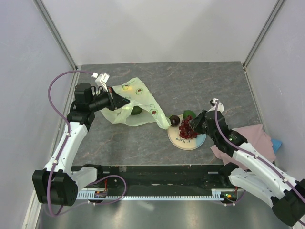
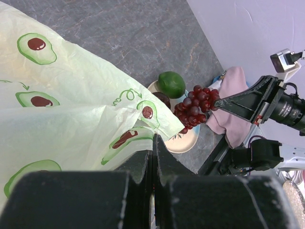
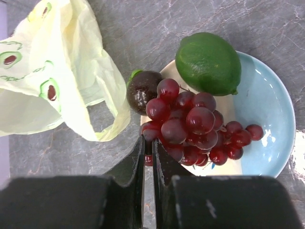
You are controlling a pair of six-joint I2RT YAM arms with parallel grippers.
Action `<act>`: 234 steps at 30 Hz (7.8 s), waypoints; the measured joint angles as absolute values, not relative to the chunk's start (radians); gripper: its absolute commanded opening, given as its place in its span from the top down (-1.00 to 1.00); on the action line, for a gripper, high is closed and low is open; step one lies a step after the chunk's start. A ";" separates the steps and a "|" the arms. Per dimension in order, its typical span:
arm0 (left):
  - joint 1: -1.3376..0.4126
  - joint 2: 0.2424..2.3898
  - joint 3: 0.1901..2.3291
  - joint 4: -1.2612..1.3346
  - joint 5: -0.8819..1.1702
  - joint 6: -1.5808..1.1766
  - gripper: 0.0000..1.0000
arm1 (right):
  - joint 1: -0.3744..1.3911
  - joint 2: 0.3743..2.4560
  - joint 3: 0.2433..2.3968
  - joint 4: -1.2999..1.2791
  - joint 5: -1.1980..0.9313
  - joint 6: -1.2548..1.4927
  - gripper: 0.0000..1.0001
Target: Place the fruits into the plastic bag
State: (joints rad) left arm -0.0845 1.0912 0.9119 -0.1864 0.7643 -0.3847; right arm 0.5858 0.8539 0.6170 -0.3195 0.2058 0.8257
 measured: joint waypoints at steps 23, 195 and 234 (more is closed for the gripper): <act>-0.084 1.084 0.912 -0.186 0.761 -0.384 0.97 | 0.812 1.005 0.958 -0.080 -0.304 0.439 1.00; 0.144 1.134 1.323 -0.099 0.776 -0.566 0.97 | 0.787 1.506 1.637 -0.298 0.021 0.080 1.00; 0.184 1.129 0.994 -0.156 0.867 -0.448 0.97 | 0.573 1.141 1.306 -0.303 0.030 0.236 -0.78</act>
State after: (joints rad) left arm 0.1844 1.1294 0.9939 -0.1562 0.8669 -0.4484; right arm 0.5732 1.1412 1.3056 -0.3027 0.0303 0.2359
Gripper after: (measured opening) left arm 0.022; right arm 0.887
